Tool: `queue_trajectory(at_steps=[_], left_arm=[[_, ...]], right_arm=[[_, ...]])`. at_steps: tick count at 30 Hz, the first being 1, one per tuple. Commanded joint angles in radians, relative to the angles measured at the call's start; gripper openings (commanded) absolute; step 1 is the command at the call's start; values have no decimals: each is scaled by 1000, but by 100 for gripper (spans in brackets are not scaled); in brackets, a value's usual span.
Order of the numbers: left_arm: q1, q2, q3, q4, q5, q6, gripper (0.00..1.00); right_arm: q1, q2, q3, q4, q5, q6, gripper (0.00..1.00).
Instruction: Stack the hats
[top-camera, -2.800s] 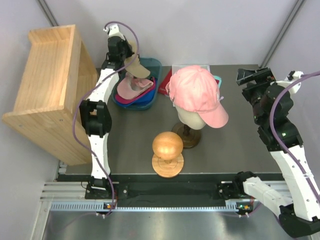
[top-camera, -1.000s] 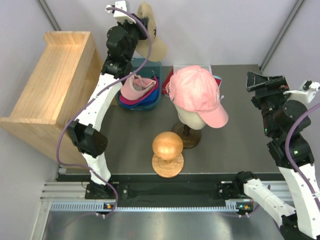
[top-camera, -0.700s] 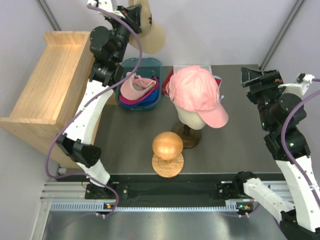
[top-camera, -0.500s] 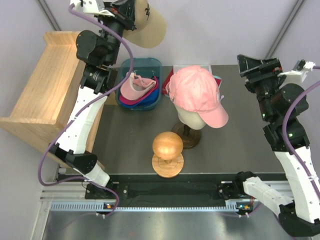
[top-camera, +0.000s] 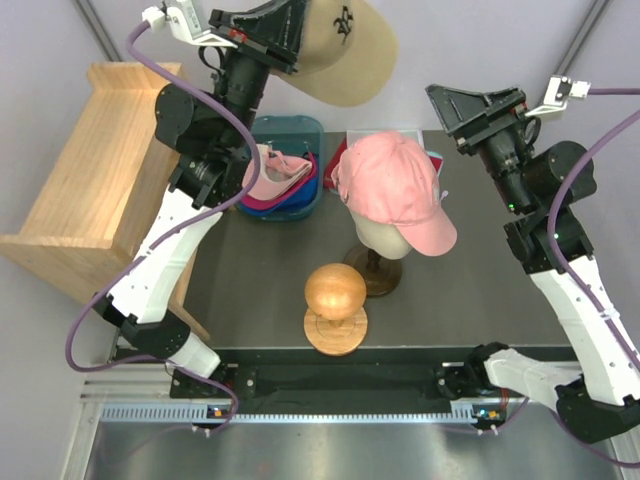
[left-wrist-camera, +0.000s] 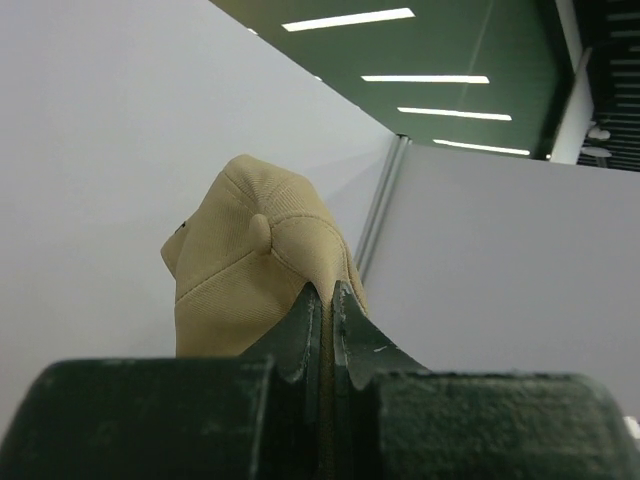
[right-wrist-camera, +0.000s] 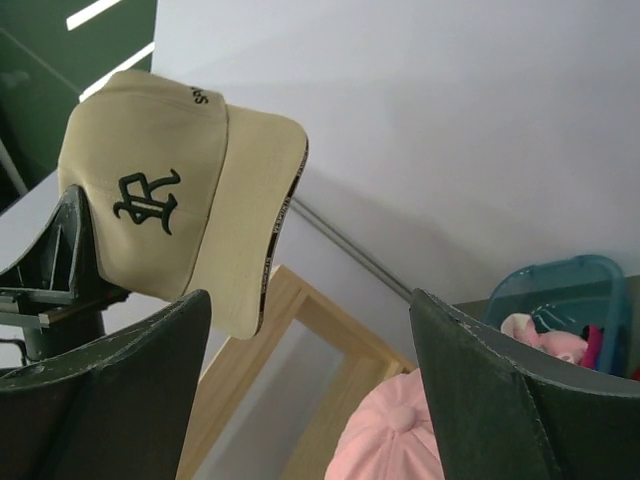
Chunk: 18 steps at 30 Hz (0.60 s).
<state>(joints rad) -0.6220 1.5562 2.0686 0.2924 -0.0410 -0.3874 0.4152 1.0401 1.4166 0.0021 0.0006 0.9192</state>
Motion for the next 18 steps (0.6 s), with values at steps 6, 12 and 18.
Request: queue_trajectory(at_steps=[6,12,18], left_arm=[[-94,-25,5,79,20,-67,0],[-114,-45,-21,60,6,-79,0],[-140,-42,-22,37,-14,-62,0]], right_arm=[[53,6,1,148,-67,23,81],[56,34,13,183,-97,36,81],[63,74,30,233,-149,52,80]])
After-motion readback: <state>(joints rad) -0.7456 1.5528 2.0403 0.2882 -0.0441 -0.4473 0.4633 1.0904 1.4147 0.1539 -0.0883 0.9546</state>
